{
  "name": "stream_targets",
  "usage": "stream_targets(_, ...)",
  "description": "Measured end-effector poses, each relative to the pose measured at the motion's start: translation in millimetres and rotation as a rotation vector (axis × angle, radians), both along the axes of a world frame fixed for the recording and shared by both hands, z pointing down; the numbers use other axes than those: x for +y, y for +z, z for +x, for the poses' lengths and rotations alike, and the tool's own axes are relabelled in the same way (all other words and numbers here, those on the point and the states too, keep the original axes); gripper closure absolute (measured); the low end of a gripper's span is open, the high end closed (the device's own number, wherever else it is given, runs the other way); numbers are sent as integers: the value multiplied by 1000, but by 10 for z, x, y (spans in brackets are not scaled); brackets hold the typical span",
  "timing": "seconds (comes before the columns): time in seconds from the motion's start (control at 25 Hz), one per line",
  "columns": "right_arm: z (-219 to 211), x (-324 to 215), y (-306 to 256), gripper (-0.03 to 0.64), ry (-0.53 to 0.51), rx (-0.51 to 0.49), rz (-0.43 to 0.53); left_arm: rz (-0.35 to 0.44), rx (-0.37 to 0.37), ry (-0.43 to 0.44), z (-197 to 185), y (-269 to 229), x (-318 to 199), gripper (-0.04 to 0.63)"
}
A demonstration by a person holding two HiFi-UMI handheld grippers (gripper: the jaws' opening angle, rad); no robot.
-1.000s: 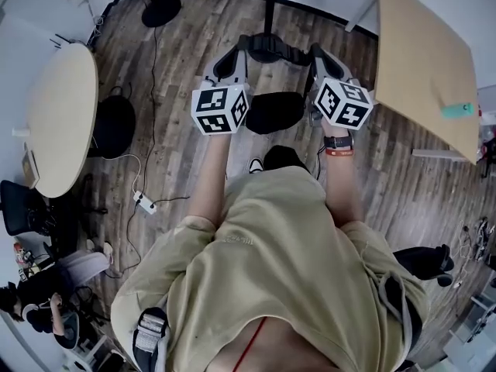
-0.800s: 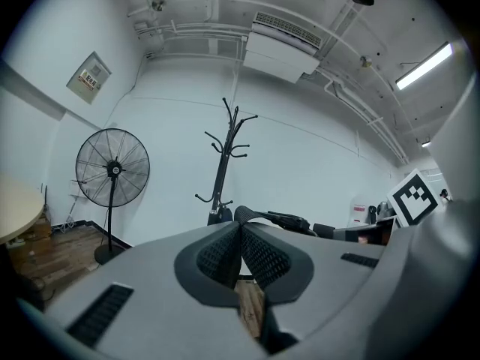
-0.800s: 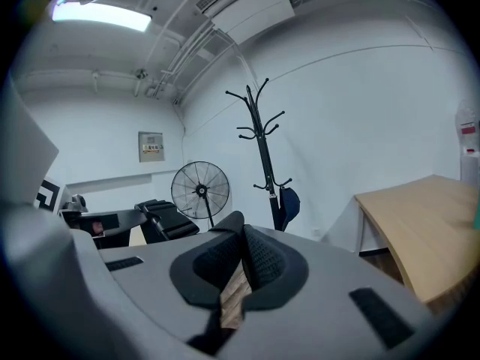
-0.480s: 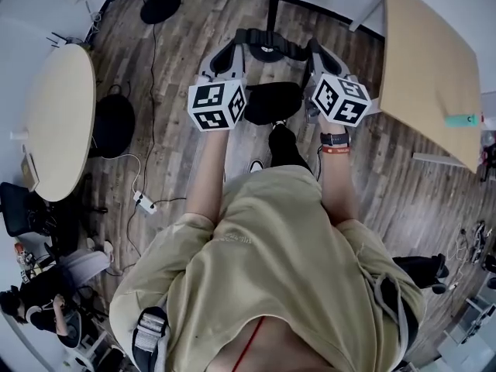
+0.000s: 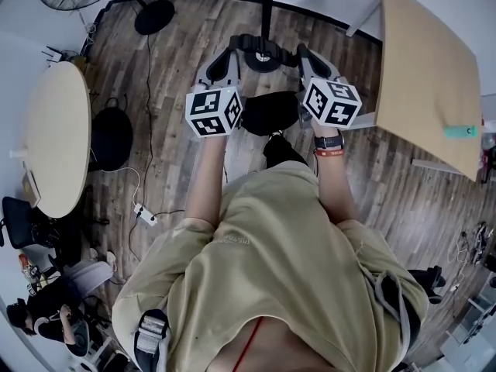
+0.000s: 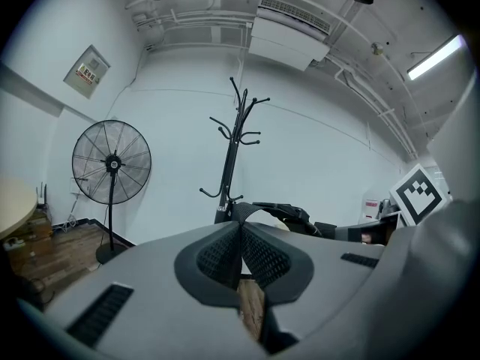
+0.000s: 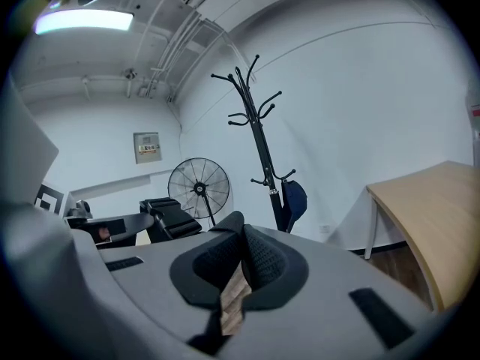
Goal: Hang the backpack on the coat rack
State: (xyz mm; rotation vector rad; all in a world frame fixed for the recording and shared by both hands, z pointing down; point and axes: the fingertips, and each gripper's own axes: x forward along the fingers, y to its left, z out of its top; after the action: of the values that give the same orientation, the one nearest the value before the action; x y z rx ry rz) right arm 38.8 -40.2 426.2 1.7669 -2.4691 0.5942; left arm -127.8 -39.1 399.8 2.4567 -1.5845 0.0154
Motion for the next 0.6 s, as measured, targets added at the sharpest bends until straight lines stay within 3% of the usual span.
stream_targets(0.6, 340, -1020, -51, 600, -37, 23, 12, 22, -69, -53, 324, -9, -962, 571)
